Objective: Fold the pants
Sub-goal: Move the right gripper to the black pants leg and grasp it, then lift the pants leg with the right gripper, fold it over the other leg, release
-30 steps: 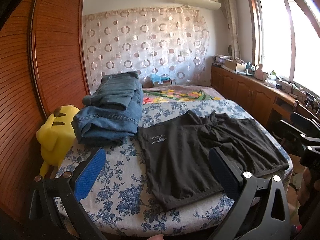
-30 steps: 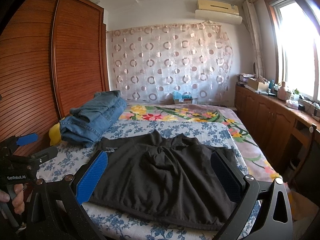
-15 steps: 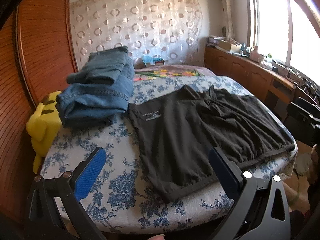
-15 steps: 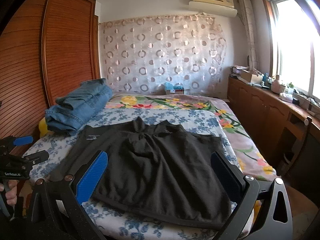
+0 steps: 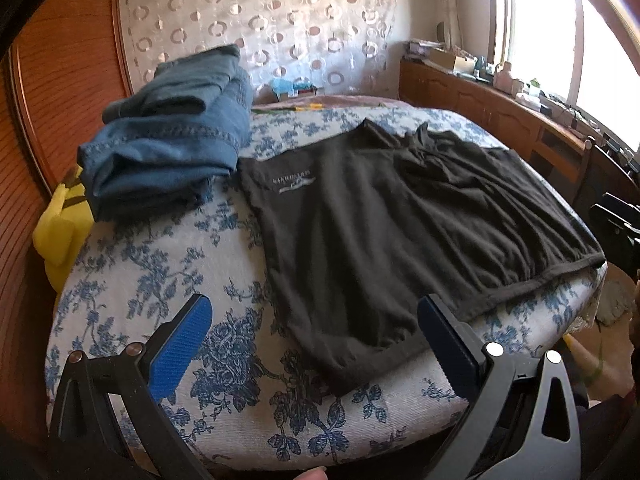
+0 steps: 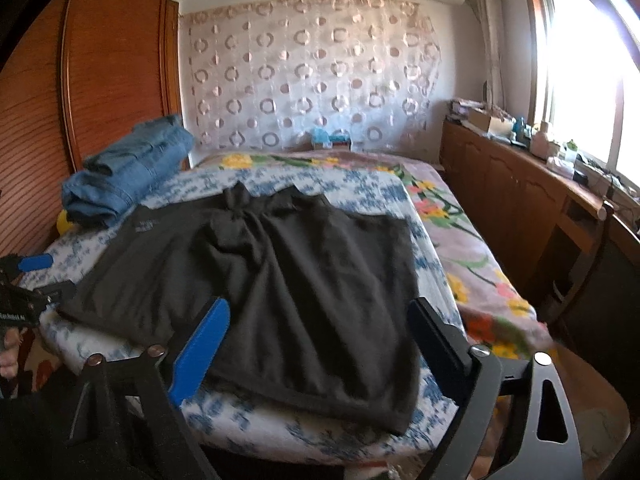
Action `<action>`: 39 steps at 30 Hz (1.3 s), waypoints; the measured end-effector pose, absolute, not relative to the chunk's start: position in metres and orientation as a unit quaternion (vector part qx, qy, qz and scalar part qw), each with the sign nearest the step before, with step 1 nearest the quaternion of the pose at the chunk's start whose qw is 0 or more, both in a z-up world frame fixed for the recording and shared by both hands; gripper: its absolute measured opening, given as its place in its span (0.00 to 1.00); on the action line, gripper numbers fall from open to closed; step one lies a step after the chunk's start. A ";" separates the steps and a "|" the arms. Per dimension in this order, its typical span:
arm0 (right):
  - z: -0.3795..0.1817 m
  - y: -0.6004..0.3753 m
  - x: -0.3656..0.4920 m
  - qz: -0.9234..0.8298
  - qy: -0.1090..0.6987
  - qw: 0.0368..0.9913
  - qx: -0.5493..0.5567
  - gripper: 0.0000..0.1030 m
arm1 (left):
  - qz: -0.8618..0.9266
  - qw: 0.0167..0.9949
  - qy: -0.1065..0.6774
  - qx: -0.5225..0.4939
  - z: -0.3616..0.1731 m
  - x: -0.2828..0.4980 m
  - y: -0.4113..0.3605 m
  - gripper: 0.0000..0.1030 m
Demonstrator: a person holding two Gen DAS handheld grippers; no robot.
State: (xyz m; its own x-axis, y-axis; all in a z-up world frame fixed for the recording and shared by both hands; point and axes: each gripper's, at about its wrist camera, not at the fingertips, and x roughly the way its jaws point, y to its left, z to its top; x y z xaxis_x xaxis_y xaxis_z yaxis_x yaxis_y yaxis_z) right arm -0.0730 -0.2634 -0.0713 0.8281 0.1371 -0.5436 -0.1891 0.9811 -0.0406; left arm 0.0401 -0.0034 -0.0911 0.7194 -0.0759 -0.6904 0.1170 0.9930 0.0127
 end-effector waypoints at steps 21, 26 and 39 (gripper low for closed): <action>-0.039 -0.277 -0.067 0.063 0.376 0.924 -0.008 0.47 | -0.055 0.911 0.409 0.015 -0.122 0.050 0.012 1.00; -0.033 -0.275 -0.066 0.072 0.379 0.922 0.004 0.37 | -0.058 0.910 0.409 0.012 -0.122 0.051 0.013 1.00; -0.020 -0.270 -0.051 0.121 0.329 0.936 0.018 0.06 | -0.060 0.910 0.410 0.011 -0.123 0.051 0.013 1.00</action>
State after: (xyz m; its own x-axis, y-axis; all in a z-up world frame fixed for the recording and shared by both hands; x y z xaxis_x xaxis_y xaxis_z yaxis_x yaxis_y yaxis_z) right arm -0.0508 -0.2705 -0.0203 0.7543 0.2376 -0.6121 -0.2145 0.9703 0.1122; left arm 0.0505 0.0135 -0.1226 0.6573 -0.0998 -0.7470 0.1178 0.9926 -0.0290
